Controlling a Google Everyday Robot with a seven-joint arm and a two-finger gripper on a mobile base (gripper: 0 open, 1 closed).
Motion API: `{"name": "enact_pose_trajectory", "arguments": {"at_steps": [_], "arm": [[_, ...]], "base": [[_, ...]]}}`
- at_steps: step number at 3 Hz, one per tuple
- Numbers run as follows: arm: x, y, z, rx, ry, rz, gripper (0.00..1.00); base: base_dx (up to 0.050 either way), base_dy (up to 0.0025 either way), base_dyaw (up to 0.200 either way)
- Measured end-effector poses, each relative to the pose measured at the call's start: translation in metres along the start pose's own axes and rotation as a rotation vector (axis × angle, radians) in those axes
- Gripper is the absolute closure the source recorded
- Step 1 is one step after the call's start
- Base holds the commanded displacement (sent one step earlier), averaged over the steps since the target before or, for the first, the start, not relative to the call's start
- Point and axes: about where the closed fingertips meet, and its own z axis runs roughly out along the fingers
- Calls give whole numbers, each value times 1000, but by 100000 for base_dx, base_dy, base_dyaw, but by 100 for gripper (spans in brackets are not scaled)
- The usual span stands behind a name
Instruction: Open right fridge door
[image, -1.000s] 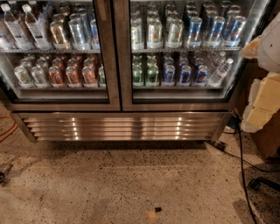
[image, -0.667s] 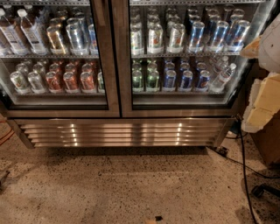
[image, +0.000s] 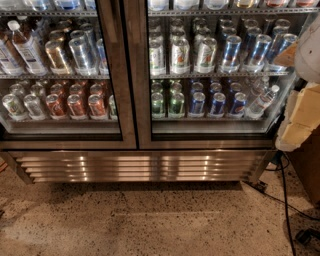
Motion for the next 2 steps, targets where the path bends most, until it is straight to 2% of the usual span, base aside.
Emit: {"name": "enact_pose_trajectory", "arguments": {"at_steps": [2], "arm": [[0, 0, 0, 0, 0, 0, 0]], "base": [[4802, -1, 31]]}}
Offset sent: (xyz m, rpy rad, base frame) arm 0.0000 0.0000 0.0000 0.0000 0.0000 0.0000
